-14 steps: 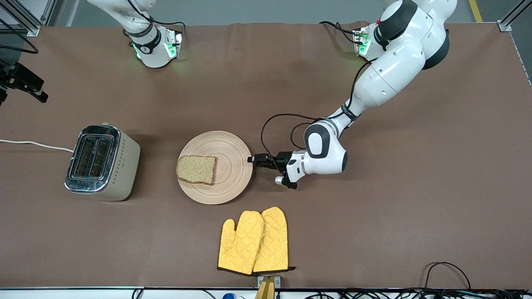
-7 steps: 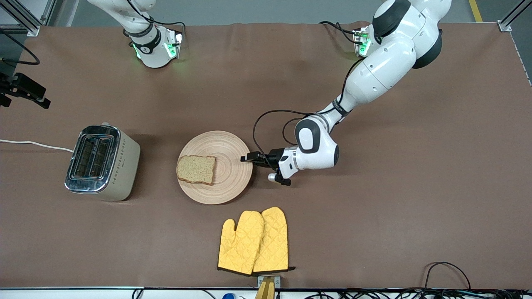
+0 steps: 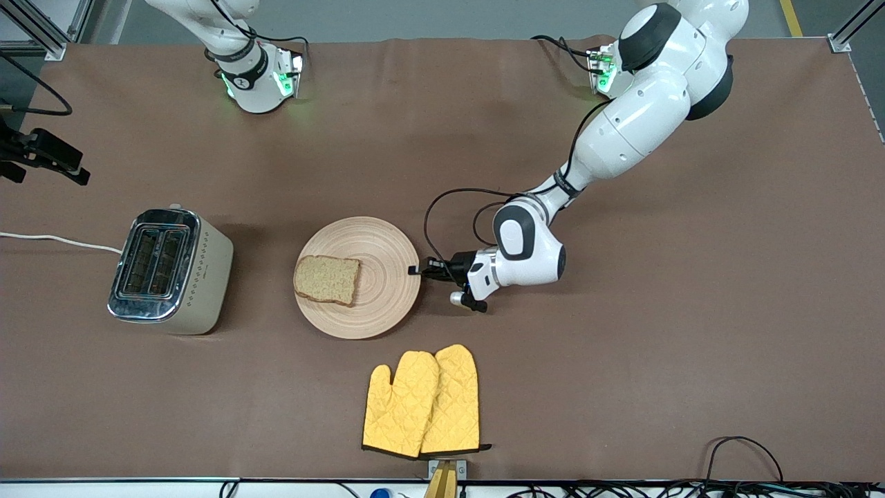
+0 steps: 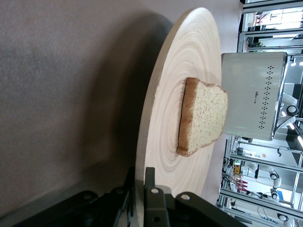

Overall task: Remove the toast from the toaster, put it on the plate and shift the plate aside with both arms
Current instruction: 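Slide the plate with the bread away from the toaster with the left gripper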

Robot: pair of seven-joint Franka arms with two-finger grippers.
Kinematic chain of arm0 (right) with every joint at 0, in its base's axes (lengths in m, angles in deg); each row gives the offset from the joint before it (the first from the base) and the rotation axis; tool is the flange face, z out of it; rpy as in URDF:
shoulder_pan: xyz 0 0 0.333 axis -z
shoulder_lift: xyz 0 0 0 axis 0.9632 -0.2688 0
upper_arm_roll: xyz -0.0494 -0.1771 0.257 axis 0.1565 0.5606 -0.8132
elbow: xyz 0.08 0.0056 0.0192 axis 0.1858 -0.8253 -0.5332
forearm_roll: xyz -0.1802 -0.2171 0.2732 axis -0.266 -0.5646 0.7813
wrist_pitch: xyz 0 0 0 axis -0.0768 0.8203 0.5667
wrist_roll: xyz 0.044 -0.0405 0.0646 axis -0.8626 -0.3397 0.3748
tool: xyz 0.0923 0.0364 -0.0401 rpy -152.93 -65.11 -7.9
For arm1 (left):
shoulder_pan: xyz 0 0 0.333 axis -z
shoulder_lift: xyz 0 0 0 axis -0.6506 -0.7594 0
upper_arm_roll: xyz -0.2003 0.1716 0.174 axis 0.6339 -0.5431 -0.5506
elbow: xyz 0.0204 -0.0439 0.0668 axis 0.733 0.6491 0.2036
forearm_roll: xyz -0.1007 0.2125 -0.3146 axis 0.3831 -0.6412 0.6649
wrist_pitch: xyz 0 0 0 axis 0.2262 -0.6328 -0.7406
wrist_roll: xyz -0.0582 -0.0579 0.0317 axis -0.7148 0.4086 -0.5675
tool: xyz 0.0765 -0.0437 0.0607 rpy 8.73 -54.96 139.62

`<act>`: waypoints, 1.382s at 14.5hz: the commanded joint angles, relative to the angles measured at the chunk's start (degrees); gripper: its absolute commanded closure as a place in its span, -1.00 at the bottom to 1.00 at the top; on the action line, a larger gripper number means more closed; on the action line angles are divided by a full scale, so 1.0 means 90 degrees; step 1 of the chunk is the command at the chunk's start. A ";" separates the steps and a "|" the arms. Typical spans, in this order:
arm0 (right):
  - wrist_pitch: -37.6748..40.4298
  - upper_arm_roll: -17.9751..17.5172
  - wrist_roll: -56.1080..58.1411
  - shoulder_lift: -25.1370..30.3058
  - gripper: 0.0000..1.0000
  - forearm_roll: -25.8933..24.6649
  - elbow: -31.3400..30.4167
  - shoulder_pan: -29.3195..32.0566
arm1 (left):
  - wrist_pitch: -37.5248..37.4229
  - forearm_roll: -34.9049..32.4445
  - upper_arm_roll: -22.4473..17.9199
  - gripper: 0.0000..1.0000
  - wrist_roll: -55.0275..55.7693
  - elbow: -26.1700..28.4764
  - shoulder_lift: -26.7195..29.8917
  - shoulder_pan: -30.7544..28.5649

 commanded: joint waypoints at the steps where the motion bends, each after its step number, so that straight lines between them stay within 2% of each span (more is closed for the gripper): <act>1: 0.0029 -0.0024 -0.0036 0.0051 -1.00 -0.0110 -0.0035 -0.0009 | 0.0068 0.0111 0.0008 1.00 -0.0170 -0.0058 0.0046 -0.0146; 5: 0.0029 -0.0033 -0.0027 0.0051 -1.00 -0.0110 -0.0035 -0.0009 | -0.0058 0.0121 0.0086 1.00 -0.0121 0.0282 0.0689 -0.0692; 9: 0.0010 -0.0033 0.0022 0.0051 -1.00 -0.0110 -0.0035 -0.0018 | -0.1140 0.0053 0.0388 1.00 -0.0179 0.0605 0.1129 -0.1853; 11: 0.0019 -0.0033 0.0042 0.0051 -1.00 -0.0110 -0.0045 -0.0018 | -0.1794 -0.0151 0.0389 1.00 -0.0179 0.0868 0.1383 -0.2448; 15: 0.0010 -0.0043 0.0198 0.0051 -1.00 -0.0110 -0.0045 -0.0018 | -0.3161 -0.1243 0.0398 1.00 -0.0131 0.1162 0.1638 -0.3932; 20: 0.0029 -0.0043 0.0110 0.0051 -1.00 -0.0110 -0.0045 -0.0028 | -0.4647 -0.3128 0.0389 1.00 -0.0179 0.1045 0.1609 -0.5866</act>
